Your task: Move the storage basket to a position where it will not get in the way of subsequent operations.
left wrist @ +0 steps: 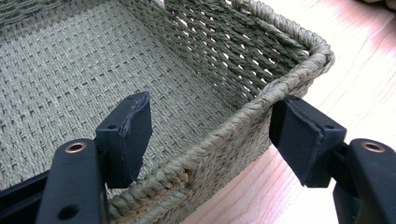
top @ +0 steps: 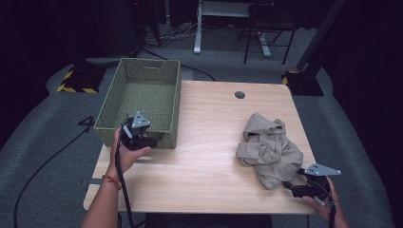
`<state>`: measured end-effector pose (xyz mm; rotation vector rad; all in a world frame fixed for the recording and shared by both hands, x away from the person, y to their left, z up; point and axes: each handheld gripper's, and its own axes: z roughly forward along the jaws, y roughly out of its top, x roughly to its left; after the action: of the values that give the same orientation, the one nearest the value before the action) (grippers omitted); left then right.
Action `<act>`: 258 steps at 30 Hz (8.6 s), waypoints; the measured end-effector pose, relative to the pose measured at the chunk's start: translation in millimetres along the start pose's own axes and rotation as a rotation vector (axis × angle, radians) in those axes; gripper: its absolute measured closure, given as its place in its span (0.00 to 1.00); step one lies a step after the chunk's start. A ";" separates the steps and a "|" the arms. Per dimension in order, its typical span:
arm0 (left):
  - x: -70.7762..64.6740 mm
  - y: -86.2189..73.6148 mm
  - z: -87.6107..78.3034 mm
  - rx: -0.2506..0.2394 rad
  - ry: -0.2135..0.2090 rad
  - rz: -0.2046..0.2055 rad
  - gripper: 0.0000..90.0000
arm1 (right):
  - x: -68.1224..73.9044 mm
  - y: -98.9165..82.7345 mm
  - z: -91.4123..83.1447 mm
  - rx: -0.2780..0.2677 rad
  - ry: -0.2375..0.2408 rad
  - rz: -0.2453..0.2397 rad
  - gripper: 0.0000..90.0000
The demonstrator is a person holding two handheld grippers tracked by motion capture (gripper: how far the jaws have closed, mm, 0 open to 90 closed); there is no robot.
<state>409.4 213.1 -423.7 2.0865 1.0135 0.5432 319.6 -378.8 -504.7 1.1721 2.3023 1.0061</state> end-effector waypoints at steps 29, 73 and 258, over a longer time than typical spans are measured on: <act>-106.7 -2.8 25.1 -0.020 -0.205 0.195 0.22 | 0.3 -1.1 -1.6 -0.005 0.005 -0.005 0.21; -125.1 -49.1 54.4 0.127 -0.283 0.181 0.17 | 35.6 77.5 21.9 -0.114 0.124 -0.234 0.88; -103.4 -29.4 43.4 0.114 -0.138 0.215 0.51 | 119.4 62.5 25.2 -0.092 0.192 -0.138 0.24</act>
<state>361.0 123.7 -479.3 2.3160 0.7618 0.4483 298.8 -246.3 -476.2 0.9021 2.4151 1.2035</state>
